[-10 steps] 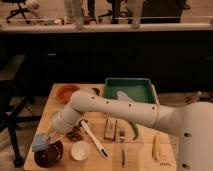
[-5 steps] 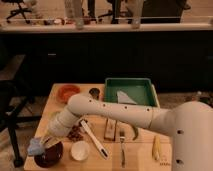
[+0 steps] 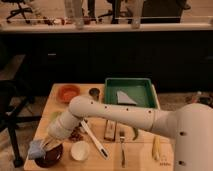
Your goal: Place sponge in purple bowl
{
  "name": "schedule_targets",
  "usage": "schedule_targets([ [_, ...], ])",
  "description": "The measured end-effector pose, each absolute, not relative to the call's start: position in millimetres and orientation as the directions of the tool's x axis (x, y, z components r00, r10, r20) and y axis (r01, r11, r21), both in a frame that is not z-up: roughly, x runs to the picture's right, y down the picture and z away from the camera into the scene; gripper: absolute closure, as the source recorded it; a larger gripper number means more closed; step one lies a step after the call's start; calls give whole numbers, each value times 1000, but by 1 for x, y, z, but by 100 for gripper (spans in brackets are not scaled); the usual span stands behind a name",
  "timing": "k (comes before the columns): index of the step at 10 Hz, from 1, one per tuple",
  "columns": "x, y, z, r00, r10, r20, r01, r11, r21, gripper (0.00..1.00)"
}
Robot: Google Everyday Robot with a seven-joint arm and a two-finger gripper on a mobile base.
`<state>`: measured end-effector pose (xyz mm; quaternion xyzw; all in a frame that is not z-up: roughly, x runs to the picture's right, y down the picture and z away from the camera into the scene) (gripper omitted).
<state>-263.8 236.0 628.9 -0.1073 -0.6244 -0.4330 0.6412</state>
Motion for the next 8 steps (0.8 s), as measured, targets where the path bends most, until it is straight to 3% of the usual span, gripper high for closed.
schedule_targets([
  [8,-243,239,635,-156,-393,906,660,641,392,97],
])
